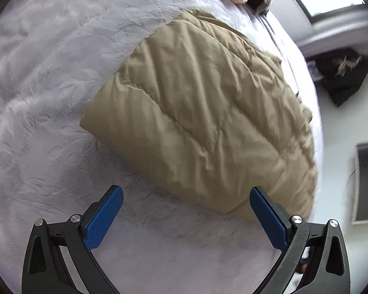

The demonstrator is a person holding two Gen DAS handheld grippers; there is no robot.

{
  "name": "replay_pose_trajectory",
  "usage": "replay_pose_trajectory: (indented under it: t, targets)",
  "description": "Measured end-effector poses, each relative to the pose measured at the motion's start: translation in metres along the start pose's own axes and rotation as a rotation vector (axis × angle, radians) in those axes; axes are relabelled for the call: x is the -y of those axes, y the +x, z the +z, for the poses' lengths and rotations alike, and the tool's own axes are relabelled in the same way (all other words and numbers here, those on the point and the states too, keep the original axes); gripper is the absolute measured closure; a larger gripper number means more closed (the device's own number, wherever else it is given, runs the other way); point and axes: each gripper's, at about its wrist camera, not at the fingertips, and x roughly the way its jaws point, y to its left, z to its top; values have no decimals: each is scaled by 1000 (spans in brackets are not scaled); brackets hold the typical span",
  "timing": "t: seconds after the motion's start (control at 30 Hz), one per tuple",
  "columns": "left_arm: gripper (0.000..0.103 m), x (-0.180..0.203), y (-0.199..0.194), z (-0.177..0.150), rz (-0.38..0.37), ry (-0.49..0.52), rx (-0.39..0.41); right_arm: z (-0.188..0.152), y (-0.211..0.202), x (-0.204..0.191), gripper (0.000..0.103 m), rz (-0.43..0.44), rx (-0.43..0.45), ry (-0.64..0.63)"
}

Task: Fold large clothes

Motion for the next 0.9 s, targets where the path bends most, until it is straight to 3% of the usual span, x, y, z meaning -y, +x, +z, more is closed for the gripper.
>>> replay_pose_trajectory:
  t: [0.13,0.57,0.9]
  targets:
    - [0,-13,11,5,-54,-62,13,3,4,1,0,29,2,-2]
    - [0,-9,56,33,-187,-41,78,32,29,8,0,161,26,0]
    - [0,8,88,53,-162,-116,180,54,53,1,0,225,83,-46]
